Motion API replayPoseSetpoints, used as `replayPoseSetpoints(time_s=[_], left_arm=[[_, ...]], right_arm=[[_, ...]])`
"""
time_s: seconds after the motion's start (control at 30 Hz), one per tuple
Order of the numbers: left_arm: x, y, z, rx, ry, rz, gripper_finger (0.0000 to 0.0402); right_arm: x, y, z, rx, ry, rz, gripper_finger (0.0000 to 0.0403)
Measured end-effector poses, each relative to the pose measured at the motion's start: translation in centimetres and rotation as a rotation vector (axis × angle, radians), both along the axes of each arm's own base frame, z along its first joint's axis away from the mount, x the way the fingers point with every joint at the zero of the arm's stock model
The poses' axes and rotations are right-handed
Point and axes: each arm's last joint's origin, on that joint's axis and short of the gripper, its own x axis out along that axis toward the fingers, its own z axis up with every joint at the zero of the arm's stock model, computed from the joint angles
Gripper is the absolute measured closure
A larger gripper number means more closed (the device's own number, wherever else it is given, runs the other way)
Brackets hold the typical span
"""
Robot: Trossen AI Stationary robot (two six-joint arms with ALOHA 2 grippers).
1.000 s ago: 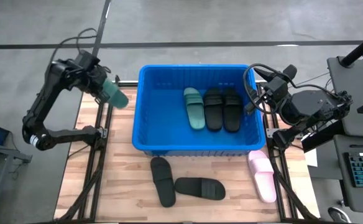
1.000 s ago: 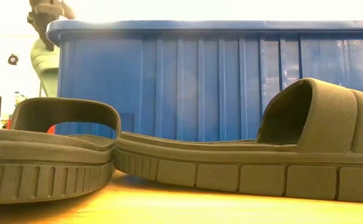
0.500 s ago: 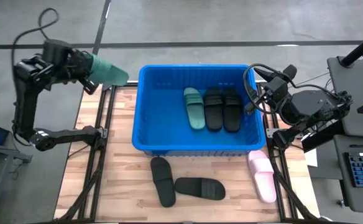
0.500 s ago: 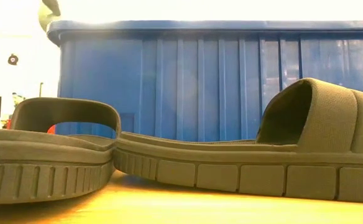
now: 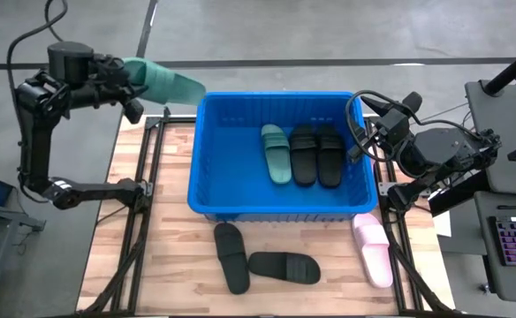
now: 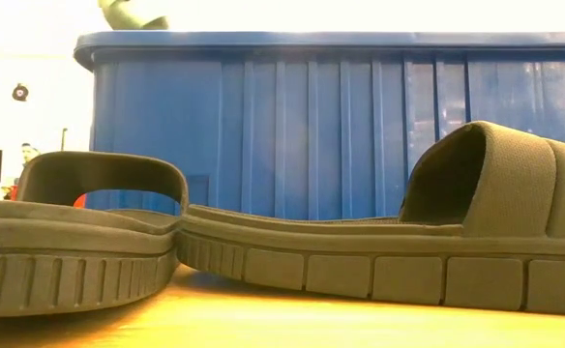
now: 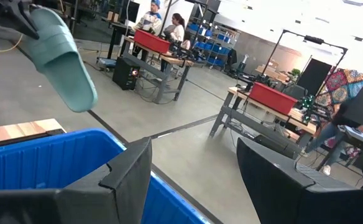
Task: Pick and place slides into bin
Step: Put the green slide into the blue container
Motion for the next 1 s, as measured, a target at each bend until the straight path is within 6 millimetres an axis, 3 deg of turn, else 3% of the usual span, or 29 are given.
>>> replayPoseSetpoints(time_s=[0.4,0.63,1.0], left_arm=[[4.9,4.4,-0.1,-0.101,-0.191,-0.403,0.0401],[9.0,6.5,-1.9,-0.184,-0.142,-0.53,0.0401],[16.6,7.5,-5.7,-0.344,-0.043,-0.74,0.0401]], right_arm=[[0.0,0.0,0.0,0.0,0.0,0.0,0.0177],[0.0,0.0,0.0,0.0,-0.001,0.0,0.0177],[0.0,0.0,0.0,0.012,-0.016,-0.002,0.0177]])
